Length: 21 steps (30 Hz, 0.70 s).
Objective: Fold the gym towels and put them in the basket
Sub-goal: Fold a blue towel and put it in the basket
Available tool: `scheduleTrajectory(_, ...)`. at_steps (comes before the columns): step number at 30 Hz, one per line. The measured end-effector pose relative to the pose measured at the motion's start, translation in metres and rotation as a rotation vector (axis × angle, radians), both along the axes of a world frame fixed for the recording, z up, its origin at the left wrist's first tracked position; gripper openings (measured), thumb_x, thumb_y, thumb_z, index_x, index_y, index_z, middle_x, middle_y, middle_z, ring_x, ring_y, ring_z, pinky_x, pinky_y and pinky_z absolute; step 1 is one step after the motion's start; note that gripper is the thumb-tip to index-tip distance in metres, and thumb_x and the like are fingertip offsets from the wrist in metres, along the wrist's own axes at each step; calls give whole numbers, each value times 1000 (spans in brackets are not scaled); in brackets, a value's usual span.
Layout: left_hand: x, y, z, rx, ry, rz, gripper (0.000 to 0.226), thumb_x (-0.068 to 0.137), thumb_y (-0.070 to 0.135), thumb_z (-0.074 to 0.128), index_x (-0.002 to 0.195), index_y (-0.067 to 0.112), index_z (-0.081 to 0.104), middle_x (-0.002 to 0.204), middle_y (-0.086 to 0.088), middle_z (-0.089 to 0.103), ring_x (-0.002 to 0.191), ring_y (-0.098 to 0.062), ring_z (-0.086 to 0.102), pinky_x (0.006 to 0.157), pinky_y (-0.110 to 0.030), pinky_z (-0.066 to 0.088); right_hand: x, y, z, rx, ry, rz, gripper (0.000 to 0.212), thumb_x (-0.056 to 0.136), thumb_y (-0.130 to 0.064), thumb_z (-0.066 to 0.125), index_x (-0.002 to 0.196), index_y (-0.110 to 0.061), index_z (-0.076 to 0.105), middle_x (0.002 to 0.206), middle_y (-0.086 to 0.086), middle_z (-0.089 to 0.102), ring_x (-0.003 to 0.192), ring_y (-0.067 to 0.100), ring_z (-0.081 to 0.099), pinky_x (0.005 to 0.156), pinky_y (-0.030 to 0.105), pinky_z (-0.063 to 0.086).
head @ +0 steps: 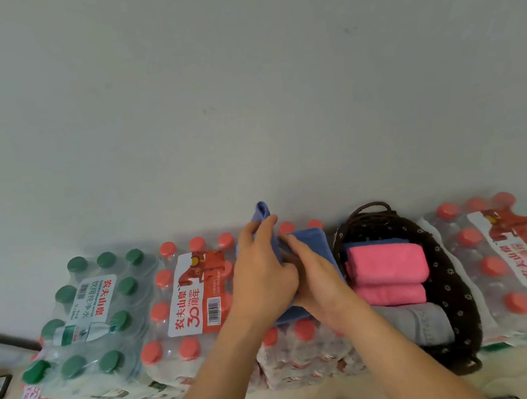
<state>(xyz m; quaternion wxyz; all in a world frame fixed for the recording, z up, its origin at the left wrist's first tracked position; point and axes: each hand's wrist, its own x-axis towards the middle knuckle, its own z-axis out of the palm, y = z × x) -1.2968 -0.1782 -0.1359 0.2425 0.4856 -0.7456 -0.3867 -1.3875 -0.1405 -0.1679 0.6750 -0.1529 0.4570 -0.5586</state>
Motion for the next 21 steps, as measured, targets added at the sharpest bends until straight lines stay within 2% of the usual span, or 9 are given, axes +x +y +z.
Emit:
scheduleTrajectory(2, -23, 10, -15, 71, 31, -117, 73, 76, 4, 57, 143, 18, 34, 138, 2, 42, 121, -5, 45, 93, -11, 38, -14, 5, -4, 7, -57, -145, 25, 95, -29, 51, 111, -17, 67, 115, 2, 70, 101, 9, 66, 85, 27, 48)
scheduleTrajectory(3, -31, 13, -21, 145, 79, -165, 74, 74, 6, 57, 144, 18, 32, 137, 0, 46, 122, -6, 48, 97, -15, 41, -21, 5, -7, 19, 12, -178, 22, 96, -23, 50, 111, -18, 66, 113, 0, 70, 97, 5, 66, 82, 22, 48)
scheduleTrajectory(6, -32, 11, -27, 356, 166, -162, 78, 80, -5, 57, 147, 20, 25, 139, 7, 42, 102, 12, 56, 80, -11, 49, -41, 8, -20, 71, 371, -148, 27, 88, -10, 59, 113, -20, 65, 104, 5, 72, 94, 15, 69, 79, 30, 55)
scheduleTrajectory(8, -24, 0, -28, 269, 125, -95, 70, 82, -9, 52, 143, 20, 34, 137, 7, 45, 94, 12, 56, 74, -7, 45, -49, 11, -27, 97, 643, -109, 42, 81, -4, 61, 119, -23, 60, 104, -1, 70, 97, 16, 67, 87, 38, 55)
scheduleTrajectory(10, -15, -20, -32, 53, -19, -20, 63, 81, -6, 50, 138, 18, 42, 138, -1, 48, 108, -4, 53, 85, -9, 38, -48, 11, -31, 102, 918, -67, 49, 81, -4, 54, 124, -26, 54, 102, -3, 68, 94, 18, 64, 85, 41, 53)
scheduleTrajectory(12, -12, -39, -36, -68, -192, -40, 57, 85, 4, 51, 140, 16, 43, 142, -4, 46, 125, -19, 45, 99, -23, 35, -42, 12, -35, 101, 1156, -51, 48, 83, -7, 48, 128, -24, 50, 103, 3, 66, 93, 25, 62, 79, 40, 52)
scheduleTrajectory(15, -9, -59, -40, -69, -406, -109, 48, 91, 27, 52, 138, 22, 45, 129, 2, 58, 119, -22, 52, 98, -38, 42, -36, 13, -42, 58, 1242, -105, 50, 84, -2, 43, 131, -21, 49, 105, 4, 61, 95, 26, 58, 75, 36, 48)
scheduleTrajectory(18, -2, -68, -34, -34, -625, -182, 27, 84, 44, 52, 106, 31, 62, 100, 8, 67, 97, -22, 61, 84, -38, 49, -36, 20, -45, 28, 1140, -134, 60, 84, 0, 47, 139, -22, 46, 120, 0, 61, 108, 20, 57, 91, 33, 48)
scheduleTrajectory(21, 7, -65, -26, 18, -818, -302, 30, 80, 43, 55, 64, 18, 51, 60, 3, 55, 60, -18, 53, 55, -30, 42, -46, 20, -47, 42, 1205, -34, 55, 79, -4, 47, 128, -26, 56, 118, -1, 66, 108, 23, 60, 90, 39, 50)
